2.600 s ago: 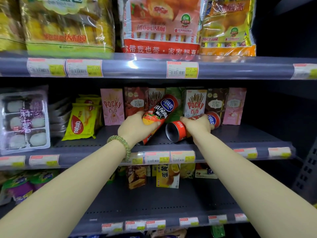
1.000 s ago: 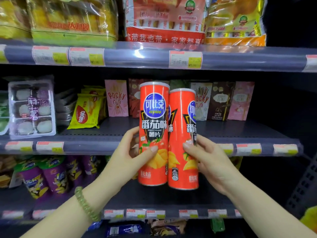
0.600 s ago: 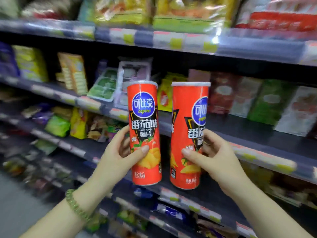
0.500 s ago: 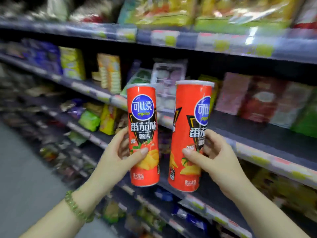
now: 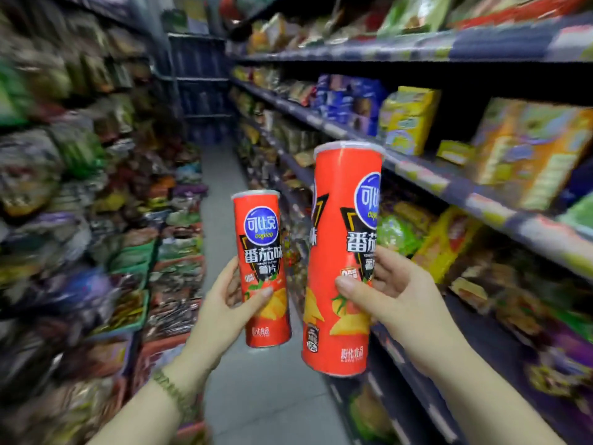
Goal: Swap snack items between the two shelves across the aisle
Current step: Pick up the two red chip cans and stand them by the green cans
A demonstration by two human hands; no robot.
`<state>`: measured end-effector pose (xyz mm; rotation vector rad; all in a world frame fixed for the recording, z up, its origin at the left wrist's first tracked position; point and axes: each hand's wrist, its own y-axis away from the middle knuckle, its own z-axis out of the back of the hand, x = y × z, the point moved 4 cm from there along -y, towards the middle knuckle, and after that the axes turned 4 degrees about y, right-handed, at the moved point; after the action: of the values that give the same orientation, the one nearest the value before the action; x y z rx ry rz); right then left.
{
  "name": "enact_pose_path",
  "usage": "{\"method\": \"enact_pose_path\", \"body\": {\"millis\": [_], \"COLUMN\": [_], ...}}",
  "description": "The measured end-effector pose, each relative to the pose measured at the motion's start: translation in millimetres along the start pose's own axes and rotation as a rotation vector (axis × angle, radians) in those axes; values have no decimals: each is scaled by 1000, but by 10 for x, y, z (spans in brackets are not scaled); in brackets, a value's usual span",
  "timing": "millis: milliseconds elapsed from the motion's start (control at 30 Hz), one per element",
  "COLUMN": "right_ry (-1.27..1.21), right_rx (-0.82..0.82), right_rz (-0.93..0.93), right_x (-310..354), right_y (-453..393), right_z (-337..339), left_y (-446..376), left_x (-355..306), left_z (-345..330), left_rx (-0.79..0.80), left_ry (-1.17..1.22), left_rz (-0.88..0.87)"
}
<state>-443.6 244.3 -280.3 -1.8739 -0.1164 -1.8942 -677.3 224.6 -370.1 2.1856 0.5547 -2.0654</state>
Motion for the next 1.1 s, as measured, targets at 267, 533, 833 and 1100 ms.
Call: {"method": "enact_pose_path", "body": {"millis": [267, 533, 833, 1100], "right_ry": [-18, 2, -17, -36], "right_rx": [118, 205, 362, 394], "right_rz": [-9, 16, 4, -50], "right_x": [-500, -976, -1457, -2168], "right_y": [-1121, -2819, -4785, -6472], "right_z": [-272, -96, -387, -1124], "left_y": [-931, -2386, -4001, -5537], "left_x": [336, 597, 623, 989], "left_z": [370, 330, 591, 1473], "left_rx": [-141, -238, -409, -481], "left_ry": [-45, -51, -91, -99], "left_rz": [6, -1, -41, -12]}}
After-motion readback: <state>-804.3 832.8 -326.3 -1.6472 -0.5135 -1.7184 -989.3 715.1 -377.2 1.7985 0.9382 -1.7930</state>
